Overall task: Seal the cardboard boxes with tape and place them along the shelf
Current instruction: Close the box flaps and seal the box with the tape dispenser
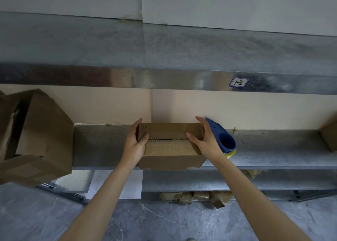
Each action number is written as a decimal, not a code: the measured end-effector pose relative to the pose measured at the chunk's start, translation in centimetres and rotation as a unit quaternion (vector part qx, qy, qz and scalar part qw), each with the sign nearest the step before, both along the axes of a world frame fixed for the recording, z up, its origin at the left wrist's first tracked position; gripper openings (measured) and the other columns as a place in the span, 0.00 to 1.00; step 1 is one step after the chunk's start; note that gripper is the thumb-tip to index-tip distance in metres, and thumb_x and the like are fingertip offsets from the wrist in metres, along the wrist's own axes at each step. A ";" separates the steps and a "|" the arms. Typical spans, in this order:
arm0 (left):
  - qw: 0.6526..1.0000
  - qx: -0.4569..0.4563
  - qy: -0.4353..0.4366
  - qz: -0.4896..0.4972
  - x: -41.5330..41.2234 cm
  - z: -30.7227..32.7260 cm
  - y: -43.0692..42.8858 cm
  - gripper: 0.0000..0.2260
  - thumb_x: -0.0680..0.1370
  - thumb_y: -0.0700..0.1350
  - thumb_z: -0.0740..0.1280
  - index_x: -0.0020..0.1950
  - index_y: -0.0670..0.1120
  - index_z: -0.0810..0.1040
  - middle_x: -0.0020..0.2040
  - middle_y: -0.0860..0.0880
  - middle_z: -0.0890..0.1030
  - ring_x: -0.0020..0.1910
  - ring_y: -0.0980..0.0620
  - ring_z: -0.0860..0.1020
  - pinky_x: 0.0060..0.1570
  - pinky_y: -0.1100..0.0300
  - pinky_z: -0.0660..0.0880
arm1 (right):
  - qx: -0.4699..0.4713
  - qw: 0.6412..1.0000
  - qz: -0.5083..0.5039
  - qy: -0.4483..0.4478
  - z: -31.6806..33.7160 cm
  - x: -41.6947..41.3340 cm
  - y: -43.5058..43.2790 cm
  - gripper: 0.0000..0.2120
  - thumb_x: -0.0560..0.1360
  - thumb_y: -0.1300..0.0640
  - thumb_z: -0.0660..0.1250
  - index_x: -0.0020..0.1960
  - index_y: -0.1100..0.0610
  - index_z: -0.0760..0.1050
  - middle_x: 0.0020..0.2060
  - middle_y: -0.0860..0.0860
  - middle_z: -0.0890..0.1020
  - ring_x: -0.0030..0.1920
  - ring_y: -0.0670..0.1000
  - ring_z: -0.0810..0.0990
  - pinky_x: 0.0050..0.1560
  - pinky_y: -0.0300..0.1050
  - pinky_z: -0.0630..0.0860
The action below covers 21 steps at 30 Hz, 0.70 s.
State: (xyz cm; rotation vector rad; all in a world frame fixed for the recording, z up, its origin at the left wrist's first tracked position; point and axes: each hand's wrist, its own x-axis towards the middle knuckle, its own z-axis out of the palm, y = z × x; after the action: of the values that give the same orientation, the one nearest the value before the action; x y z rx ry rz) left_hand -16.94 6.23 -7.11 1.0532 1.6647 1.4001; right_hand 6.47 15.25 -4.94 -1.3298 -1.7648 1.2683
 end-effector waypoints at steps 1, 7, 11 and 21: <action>1.000 0.001 0.003 -0.003 0.0 0.0 -0.1 0.24 0.81 0.37 0.65 0.76 0.49 0.65 0.72 0.53 0.69 0.73 0.55 0.66 0.71 0.63 0.63 | -0.007 1.000 -0.003 0.007 -0.1 0.1 -0.1 0.30 0.77 0.49 0.70 0.74 0.43 0.60 0.67 0.44 0.66 0.71 0.49 0.64 0.70 0.50 0.66; 1.000 -0.001 0.007 -0.012 0.0 0.0 -0.2 0.23 0.82 0.38 0.64 0.76 0.49 0.65 0.71 0.52 0.70 0.71 0.55 0.68 0.70 0.63 0.64 | -0.018 1.000 -0.002 0.013 -0.4 0.6 0.0 0.26 0.79 0.51 0.66 0.74 0.43 0.61 0.66 0.42 0.65 0.73 0.49 0.61 0.74 0.52 0.62; 1.000 0.001 0.012 -0.016 -0.1 0.2 -0.4 0.23 0.81 0.38 0.65 0.74 0.48 0.66 0.69 0.51 0.72 0.70 0.53 0.69 0.71 0.57 0.66 | -0.029 0.999 -0.016 0.032 -0.5 0.7 -0.3 0.24 0.79 0.49 0.65 0.73 0.42 0.63 0.69 0.44 0.67 0.73 0.50 0.63 0.73 0.55 0.64; 0.912 0.026 0.404 -0.063 0.0 1.1 -0.2 0.31 0.78 0.50 0.70 0.78 0.50 0.61 0.80 0.54 0.58 0.78 0.54 0.58 0.72 0.54 0.60 | 0.200 0.967 0.027 -0.153 0.0 0.0 -0.6 0.32 0.76 0.43 0.68 0.75 0.49 0.61 0.75 0.47 0.63 0.74 0.47 0.59 0.72 0.46 0.59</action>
State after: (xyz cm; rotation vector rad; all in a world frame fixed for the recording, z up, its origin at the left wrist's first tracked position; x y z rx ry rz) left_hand -16.93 6.04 -5.97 1.9083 2.0593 0.9646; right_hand 6.50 14.66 -4.90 -1.2937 -2.1417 0.6991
